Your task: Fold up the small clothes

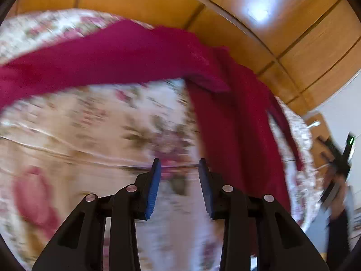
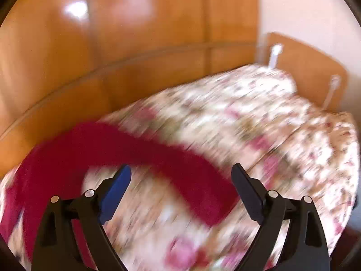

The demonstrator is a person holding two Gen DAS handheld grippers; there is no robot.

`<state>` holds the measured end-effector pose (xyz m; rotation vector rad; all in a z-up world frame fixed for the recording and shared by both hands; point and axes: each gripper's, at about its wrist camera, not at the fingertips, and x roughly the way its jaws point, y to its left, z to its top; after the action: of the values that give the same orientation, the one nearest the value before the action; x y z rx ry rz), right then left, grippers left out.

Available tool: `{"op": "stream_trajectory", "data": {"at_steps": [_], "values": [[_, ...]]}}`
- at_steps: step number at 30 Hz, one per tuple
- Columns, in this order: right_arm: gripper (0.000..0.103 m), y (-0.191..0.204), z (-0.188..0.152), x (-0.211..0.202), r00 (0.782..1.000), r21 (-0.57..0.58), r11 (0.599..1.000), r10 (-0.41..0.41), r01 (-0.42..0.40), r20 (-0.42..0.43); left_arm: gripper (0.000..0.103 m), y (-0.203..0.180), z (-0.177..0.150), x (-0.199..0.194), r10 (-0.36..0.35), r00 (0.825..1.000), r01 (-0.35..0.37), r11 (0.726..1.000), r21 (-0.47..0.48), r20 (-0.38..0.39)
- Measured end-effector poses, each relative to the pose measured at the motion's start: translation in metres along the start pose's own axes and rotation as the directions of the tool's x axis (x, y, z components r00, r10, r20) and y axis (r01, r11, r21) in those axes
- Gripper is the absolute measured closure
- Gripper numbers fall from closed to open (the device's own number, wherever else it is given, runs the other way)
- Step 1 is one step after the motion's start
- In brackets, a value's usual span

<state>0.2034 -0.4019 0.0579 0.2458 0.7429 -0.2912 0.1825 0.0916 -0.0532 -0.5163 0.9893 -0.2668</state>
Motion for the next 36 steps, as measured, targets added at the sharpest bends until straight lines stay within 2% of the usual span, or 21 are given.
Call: {"op": "stream_trajectory", "data": {"at_steps": [2, 4, 6, 7, 8, 9, 10, 11, 12, 13, 14, 15, 16, 18, 22, 25, 27, 29, 31, 33, 36], "values": [[0.022, 0.013, -0.033, -0.006, 0.987, -0.052, 0.99, 0.127, -0.132, -0.094, 0.07, -0.006, 0.002, 0.012, -0.047, 0.999, 0.046, 0.999, -0.017, -0.019], [0.029, 0.026, -0.069, -0.009, 0.952, -0.07, 0.967, 0.225, -0.244, -0.205, 0.07, -0.014, 0.002, 0.022, -0.093, 0.995, 0.092, 0.995, -0.028, -0.037], [0.038, 0.039, -0.1, -0.009, 0.905, -0.051, 0.943, 0.298, -0.328, -0.304, 0.07, -0.024, -0.005, 0.031, -0.108, 0.993, 0.107, 0.994, -0.03, -0.047], [0.038, 0.046, -0.117, -0.009, 0.863, -0.017, 0.922, 0.356, -0.388, -0.358, 0.07, -0.026, -0.007, 0.034, -0.114, 0.992, 0.112, 0.993, -0.03, -0.052], [0.039, 0.052, -0.126, -0.009, 0.839, 0.001, 0.908, 0.388, -0.42, -0.382, 0.07, -0.031, -0.009, 0.038, -0.117, 0.992, 0.115, 0.993, -0.026, -0.057], [0.042, 0.058, -0.136, -0.009, 0.816, 0.006, 0.894, 0.412, -0.449, -0.406, 0.07, -0.032, -0.01, 0.042, -0.111, 0.992, 0.11, 0.994, -0.023, -0.057], [0.044, 0.066, -0.144, -0.009, 0.805, -0.013, 0.886, 0.415, -0.464, -0.423, 0.07, -0.032, -0.012, 0.046, -0.104, 0.993, 0.103, 0.994, -0.023, -0.059], [0.048, 0.078, -0.153, -0.009, 0.805, -0.057, 0.883, 0.395, -0.465, -0.443, 0.071, -0.031, -0.013, 0.048, -0.105, 0.992, 0.104, 0.994, -0.027, -0.063], [0.052, 0.086, -0.158, -0.01, 0.813, -0.096, 0.885, 0.37, -0.456, -0.451, 0.078, -0.03, -0.013, 0.049, -0.113, 0.992, 0.111, 0.993, -0.034, -0.061], [0.058, 0.094, -0.161, -0.012, 0.83, -0.144, 0.887, 0.339, -0.44, -0.443, 0.088, -0.029, -0.013, 0.048, -0.129, 0.99, 0.126, 0.991, -0.044, -0.065], [0.079, 0.102, -0.161, -0.017, 0.841, -0.198, 0.879, 0.318, -0.435, -0.437, 0.091, -0.029, -0.013, 0.045, -0.133, 0.989, 0.13, 0.99, -0.047, -0.061], [0.096, 0.105, -0.159, -0.019, 0.84, -0.208, 0.874, 0.319, -0.44, -0.439, 0.094, -0.03, -0.013, 0.041, -0.137, 0.989, 0.135, 0.99, -0.038, -0.051], [0.096, 0.108, -0.154, -0.024, 0.835, -0.21, 0.865, 0.333, -0.455, -0.438, 0.094, -0.033, -0.011, 0.032, -0.145, 0.989, 0.144, 0.989, -0.022, -0.035], [0.096, 0.114, -0.146, -0.039, 0.858, -0.264, 0.854, 0.328, -0.448, -0.396, 0.095, -0.036, -0.008, 0.019, -0.163, 0.987, 0.163, 0.987, -0.007, -0.008], [0.096, 0.109, -0.115, -0.086, 0.882, -0.288, 0.845, 0.372, -0.45, -0.289, 0.095, -0.041, 0.003, -0.034, -0.18, 0.981, 0.177, 0.983, 0.059, 0.067], [0.096, 0.09, -0.092, -0.115, 0.888, -0.284, 0.846, 0.397, -0.452, -0.231, 0.096, -0.038, 0.005, -0.077, -0.161, 0.983, 0.151, 0.983, 0.106, 0.092], [0.096, 0.082, -0.095, -0.123, 0.89, -0.293, 0.845, 0.389, -0.448, -0.238, 0.096, -0.036, -0.001, -0.096, -0.138, 0.987, 0.126, 0.983, 0.136, 0.084], [0.096, 0.076, -0.105, -0.122, 0.904, -0.33, 0.849, 0.337, -0.413, -0.263, 0.096, -0.035, -0.014, -0.108, -0.094, 0.994, 0.084, 0.983, 0.164, 0.056], [0.096, 0.065, -0.12, -0.116, 0.908, -0.339, 0.858, 0.288, -0.386, -0.304, 0.096, -0.028, -0.031, -0.113, -0.052, 0.999, 0.049, 0.983, 0.175, 0.015], [0.096, 0.05, -0.14, -0.111, 0.901, -0.314, 0.874, 0.258, -0.372, -0.35, 0.095, -0.017, -0.046, -0.105, -0.001, 1.0, 0.004, 0.983, 0.181, -0.016], [0.096, 0.038, -0.17, -0.095, 0.888, -0.302, 0.888, 0.207, -0.347, -0.411, 0.094, -0.003, -0.069, -0.072, 0.05, 0.995, -0.038, 0.99, 0.136, -0.089]]}}
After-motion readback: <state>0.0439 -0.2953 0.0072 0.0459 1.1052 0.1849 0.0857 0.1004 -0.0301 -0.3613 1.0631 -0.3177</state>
